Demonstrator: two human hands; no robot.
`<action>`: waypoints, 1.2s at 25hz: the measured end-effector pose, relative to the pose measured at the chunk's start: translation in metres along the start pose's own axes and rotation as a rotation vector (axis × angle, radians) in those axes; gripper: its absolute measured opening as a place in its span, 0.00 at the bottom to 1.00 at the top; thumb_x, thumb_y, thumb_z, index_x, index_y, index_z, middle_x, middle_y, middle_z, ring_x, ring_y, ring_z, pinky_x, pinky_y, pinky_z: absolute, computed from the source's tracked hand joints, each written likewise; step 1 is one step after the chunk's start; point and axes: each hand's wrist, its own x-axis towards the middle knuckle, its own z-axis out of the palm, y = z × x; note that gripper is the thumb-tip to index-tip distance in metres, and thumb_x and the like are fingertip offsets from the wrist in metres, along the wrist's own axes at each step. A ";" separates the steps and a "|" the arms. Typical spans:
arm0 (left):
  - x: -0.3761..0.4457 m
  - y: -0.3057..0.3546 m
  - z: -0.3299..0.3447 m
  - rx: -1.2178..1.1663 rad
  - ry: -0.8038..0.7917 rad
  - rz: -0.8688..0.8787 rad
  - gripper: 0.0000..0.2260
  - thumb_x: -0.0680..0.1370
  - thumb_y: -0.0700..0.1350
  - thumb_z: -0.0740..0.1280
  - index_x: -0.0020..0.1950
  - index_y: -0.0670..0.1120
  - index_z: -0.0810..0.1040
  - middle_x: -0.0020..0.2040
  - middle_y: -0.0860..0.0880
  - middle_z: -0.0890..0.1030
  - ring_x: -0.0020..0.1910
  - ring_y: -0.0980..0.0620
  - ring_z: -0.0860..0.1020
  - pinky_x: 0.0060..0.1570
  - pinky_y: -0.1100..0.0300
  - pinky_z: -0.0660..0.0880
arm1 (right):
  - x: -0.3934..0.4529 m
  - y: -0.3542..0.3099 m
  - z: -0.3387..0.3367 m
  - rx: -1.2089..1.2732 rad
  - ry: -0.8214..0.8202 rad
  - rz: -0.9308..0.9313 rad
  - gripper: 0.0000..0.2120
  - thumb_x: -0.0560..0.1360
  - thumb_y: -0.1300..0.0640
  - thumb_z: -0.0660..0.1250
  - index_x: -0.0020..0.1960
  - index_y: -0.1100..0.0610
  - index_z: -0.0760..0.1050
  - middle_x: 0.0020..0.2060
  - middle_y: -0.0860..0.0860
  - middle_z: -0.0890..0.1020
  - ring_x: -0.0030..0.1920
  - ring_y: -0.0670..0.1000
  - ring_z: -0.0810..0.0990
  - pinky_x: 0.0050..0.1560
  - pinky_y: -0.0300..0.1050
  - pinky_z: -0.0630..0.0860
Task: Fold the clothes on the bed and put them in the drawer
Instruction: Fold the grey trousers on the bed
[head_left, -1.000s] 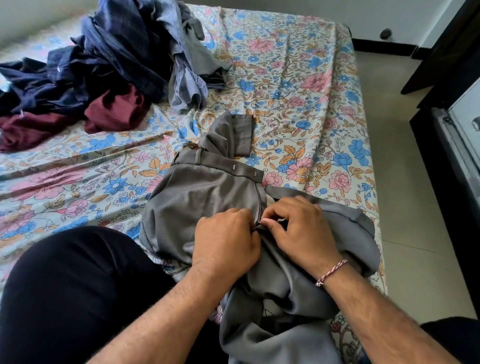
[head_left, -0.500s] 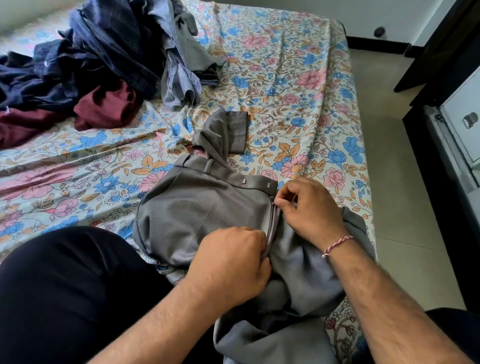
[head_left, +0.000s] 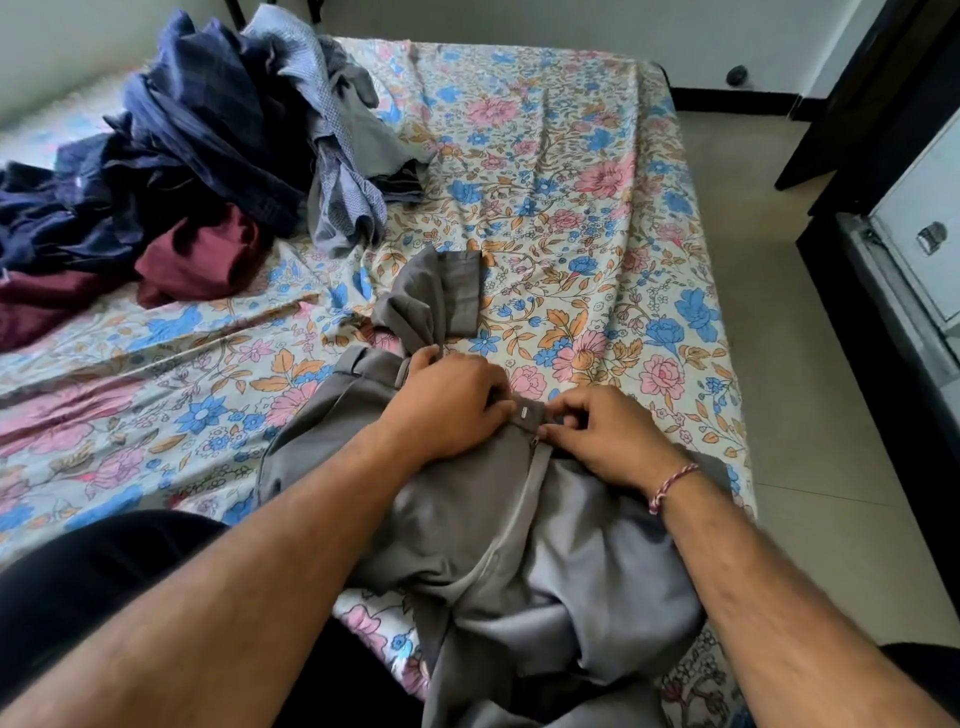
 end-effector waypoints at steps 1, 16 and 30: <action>-0.001 -0.003 0.002 -0.032 0.051 0.004 0.08 0.79 0.57 0.68 0.53 0.55 0.80 0.51 0.56 0.82 0.58 0.51 0.79 0.66 0.46 0.65 | -0.001 0.003 0.000 0.056 0.038 0.007 0.03 0.74 0.51 0.77 0.45 0.46 0.83 0.33 0.42 0.80 0.36 0.42 0.78 0.44 0.44 0.74; 0.008 -0.026 -0.029 -0.326 0.047 0.041 0.09 0.80 0.39 0.68 0.57 0.47 0.85 0.47 0.56 0.82 0.44 0.57 0.79 0.46 0.67 0.73 | 0.003 -0.003 0.004 0.052 0.201 -0.578 0.19 0.74 0.68 0.68 0.62 0.54 0.83 0.55 0.48 0.81 0.57 0.49 0.80 0.60 0.43 0.76; -0.022 -0.137 -0.052 -0.513 -0.099 -0.565 0.19 0.72 0.58 0.80 0.55 0.48 0.80 0.50 0.43 0.82 0.48 0.43 0.80 0.43 0.51 0.80 | -0.069 0.060 -0.099 0.178 -0.275 0.380 0.25 0.69 0.43 0.80 0.53 0.60 0.76 0.46 0.58 0.81 0.39 0.53 0.82 0.33 0.48 0.81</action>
